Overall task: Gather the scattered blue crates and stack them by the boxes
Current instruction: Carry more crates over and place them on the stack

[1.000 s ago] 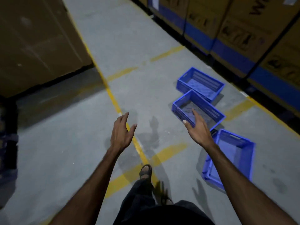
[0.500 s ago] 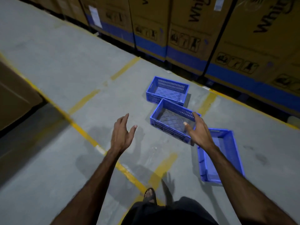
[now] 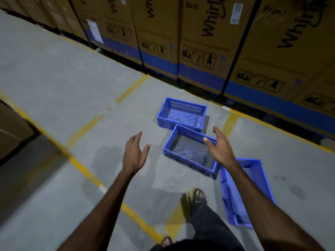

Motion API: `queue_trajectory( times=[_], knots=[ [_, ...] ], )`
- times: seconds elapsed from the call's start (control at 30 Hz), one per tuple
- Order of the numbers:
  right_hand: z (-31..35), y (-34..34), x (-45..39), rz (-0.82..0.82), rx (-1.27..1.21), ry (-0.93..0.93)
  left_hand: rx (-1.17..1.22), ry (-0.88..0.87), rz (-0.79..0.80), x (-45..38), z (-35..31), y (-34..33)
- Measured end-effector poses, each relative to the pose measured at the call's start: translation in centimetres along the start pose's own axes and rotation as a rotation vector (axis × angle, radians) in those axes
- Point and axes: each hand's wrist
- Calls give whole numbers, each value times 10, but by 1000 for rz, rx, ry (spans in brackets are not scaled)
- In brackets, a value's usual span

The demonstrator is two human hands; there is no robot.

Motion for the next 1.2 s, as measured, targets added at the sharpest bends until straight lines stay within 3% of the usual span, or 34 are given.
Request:
queue_trajectory(
  times=[0.57,0.97,1.2],
  knots=[
    [-38,41,-279,112,121,-6,33,220,-55,-215,-41,-70],
    [-84,-26,-452,40,122,-138,97,242,40,-418,18,-152],
    [-154,-90,-556,-58,74,-120,84,120,18,-535,70,-241]
  ],
)
Point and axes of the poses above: each hand's wrist, its own x-axis away from the middle knuckle, its own y-axis out of the back of the hand, z = x × y, and after that the axes turned 1 degree about z, right-handed
